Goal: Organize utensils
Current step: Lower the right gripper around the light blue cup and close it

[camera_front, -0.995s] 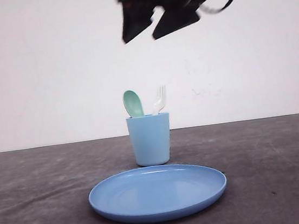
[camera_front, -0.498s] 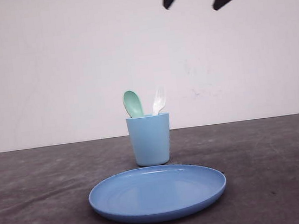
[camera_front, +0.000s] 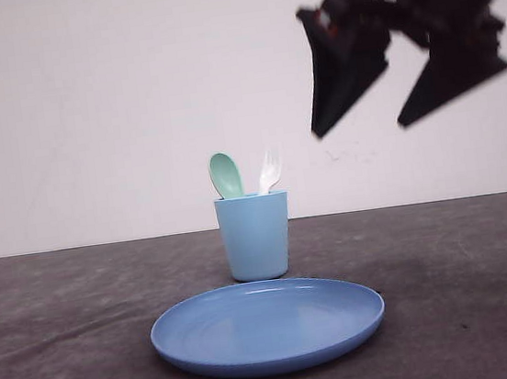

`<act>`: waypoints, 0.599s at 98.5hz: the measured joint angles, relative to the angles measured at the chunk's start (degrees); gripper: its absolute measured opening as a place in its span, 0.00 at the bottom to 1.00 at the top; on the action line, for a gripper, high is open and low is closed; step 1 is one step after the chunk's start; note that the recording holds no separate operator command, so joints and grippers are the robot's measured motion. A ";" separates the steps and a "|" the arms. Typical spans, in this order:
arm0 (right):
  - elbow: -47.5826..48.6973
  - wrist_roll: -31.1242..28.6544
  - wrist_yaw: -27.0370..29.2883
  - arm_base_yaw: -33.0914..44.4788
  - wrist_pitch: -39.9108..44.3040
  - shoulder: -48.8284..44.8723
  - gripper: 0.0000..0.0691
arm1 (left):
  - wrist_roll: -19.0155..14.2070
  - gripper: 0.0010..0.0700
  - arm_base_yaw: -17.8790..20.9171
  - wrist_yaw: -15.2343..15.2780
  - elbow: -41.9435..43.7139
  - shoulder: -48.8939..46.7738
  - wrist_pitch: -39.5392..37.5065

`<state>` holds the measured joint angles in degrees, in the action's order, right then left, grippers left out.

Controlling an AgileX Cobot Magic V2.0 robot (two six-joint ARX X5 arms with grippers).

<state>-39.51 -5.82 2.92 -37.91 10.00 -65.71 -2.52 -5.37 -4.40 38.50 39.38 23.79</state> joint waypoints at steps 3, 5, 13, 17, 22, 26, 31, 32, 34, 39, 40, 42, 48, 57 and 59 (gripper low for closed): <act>1.51 -0.37 -0.83 0.22 -2.21 -0.33 0.99 | 0.00 0.42 0.00 0.00 0.00 0.00 0.00; 2.32 -0.57 -1.31 0.39 -3.52 -0.59 0.99 | 0.00 0.42 0.00 0.00 0.00 0.00 0.00; 4.68 -1.14 -3.02 1.27 -8.17 -2.62 0.99 | -0.02 0.42 0.00 0.00 0.00 0.00 0.00; 4.98 -1.29 -4.22 1.75 -9.68 -4.00 0.99 | 0.00 0.42 0.00 0.00 0.00 0.00 0.00; 5.01 -1.51 -5.64 2.23 -11.87 -5.88 0.99 | 0.00 0.42 0.00 0.00 0.00 0.00 0.00; 5.01 -1.53 -7.04 2.49 -14.21 -7.41 0.99 | -0.02 0.42 0.00 0.00 0.00 0.00 0.00; 5.01 -1.55 -8.24 2.93 -17.14 -9.33 0.99 | 0.00 0.42 0.00 0.00 0.00 0.00 0.00; 5.01 -1.55 -8.39 3.02 -17.73 -9.73 0.99 | 0.00 0.42 0.00 0.00 0.00 0.00 0.00; 5.01 -1.57 -8.79 3.10 -18.91 -10.56 0.99 | -0.02 0.42 0.00 0.00 0.00 0.00 0.00; 5.01 -1.57 -9.33 3.17 -22.51 -13.14 0.99 | 0.00 0.42 0.00 0.00 0.00 0.00 0.00; 5.01 -1.55 -9.40 3.17 -23.06 -13.57 0.99 | 0.00 0.42 0.00 0.00 0.00 0.00 0.00; 5.01 -1.57 -9.68 3.17 -24.20 -14.43 0.99 | 0.00 0.42 0.00 0.00 0.00 0.00 0.00; 4.96 -1.57 -10.54 3.28 -27.21 -16.96 0.99 | 0.00 0.42 0.00 0.00 0.00 0.00 0.00; 4.20 -1.57 -12.11 3.54 -29.62 -20.57 0.99 | 0.00 0.42 0.00 0.00 0.00 0.00 0.00; 3.80 -1.57 -12.37 3.54 -29.99 -21.57 0.99 | 0.00 0.42 0.00 0.00 0.00 0.00 0.00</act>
<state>-35.70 -7.40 -9.45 -34.37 -19.99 -87.29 -2.52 -5.37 -4.40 38.50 39.38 23.79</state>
